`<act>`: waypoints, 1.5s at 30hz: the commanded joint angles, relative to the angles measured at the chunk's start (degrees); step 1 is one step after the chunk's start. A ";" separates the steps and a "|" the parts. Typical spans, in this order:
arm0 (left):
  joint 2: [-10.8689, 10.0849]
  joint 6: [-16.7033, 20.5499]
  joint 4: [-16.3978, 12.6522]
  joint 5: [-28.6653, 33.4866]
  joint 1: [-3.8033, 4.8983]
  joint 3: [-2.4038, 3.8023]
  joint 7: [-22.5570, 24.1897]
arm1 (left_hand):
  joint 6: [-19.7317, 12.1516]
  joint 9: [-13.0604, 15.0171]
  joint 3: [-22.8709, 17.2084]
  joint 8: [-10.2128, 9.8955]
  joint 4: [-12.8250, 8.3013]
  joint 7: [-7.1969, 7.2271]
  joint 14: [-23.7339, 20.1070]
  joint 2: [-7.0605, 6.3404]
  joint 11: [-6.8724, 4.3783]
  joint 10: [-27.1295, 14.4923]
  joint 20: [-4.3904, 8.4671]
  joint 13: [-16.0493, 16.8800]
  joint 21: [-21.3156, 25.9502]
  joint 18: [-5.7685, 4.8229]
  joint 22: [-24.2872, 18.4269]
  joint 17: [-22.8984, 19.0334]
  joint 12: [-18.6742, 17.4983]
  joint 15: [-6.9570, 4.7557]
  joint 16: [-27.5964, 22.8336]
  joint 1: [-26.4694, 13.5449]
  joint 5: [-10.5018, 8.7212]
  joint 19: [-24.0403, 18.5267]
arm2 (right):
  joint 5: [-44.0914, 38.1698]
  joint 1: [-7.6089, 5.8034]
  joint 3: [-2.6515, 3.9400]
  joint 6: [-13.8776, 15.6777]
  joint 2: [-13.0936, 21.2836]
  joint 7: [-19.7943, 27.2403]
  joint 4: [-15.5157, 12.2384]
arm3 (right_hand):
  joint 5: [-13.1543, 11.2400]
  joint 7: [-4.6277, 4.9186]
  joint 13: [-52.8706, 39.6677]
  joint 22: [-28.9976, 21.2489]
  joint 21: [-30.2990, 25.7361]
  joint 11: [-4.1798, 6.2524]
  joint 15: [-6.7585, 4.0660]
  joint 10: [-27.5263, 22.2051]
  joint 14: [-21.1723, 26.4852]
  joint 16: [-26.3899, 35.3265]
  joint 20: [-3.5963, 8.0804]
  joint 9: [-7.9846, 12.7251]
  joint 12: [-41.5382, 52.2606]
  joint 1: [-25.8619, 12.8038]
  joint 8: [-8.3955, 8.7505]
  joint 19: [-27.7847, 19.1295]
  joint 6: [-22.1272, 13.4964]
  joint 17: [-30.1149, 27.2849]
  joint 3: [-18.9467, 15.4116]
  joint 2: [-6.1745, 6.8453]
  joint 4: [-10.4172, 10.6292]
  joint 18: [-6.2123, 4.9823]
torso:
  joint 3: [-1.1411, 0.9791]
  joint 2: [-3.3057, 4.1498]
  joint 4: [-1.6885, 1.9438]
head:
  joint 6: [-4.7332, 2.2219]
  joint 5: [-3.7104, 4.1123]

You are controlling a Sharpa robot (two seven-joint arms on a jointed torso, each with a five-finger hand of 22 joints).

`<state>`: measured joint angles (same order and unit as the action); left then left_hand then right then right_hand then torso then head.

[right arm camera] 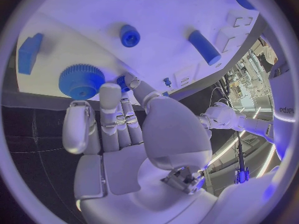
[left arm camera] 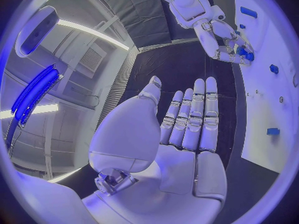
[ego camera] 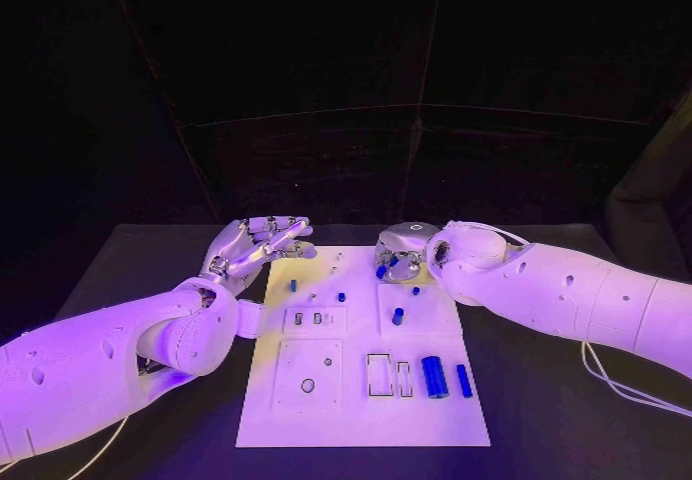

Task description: Assemble the parts on the task board

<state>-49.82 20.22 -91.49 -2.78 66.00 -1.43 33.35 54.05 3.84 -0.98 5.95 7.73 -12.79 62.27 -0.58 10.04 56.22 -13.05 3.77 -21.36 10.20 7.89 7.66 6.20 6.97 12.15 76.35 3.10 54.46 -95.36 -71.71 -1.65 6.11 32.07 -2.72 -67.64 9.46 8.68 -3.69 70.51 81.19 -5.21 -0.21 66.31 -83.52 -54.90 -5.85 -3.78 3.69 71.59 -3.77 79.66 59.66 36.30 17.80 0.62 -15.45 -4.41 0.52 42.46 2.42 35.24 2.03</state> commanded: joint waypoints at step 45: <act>0.06 -2.25 1.02 0.22 0.18 0.04 -0.88 | 0.18 -0.07 0.10 -0.42 -0.37 -0.20 0.32 0.40 0.06 0.26 0.02 -0.09 -0.19 0.26 0.01 0.08 -0.51 0.05 -0.43 -0.41 -0.18 0.33 | 5.12 -0.61 0.16 11.21 -9.53 -0.80 8.30 | -2.02 -0.44 0.02 2.14 1.69 0.81 -0.33 3.16 0.28 -3.82 0.24 -0.12 -0.14 -2.02 0.03 0.51 4.54 1.86 8.01 -0.53 3.56 0.57 | 0.06 1.16 0.94 | -0.84 -0.48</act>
<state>-49.78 18.90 -90.26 -2.65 66.06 -1.44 32.39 54.05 3.86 -0.98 5.78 7.73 -12.79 62.26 -0.39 10.04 56.21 -13.05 3.73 -21.35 10.19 7.88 7.69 5.93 6.97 11.93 76.16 3.10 54.45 -90.50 -72.15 -1.54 17.32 22.78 -2.51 -59.71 7.65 8.01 -3.72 72.61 82.53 -4.32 -0.42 69.70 -83.32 -58.57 -5.63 -3.84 3.93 69.92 -3.42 79.88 64.26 38.19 25.78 -0.17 -12.21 -4.43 0.55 43.38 3.25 34.46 1.57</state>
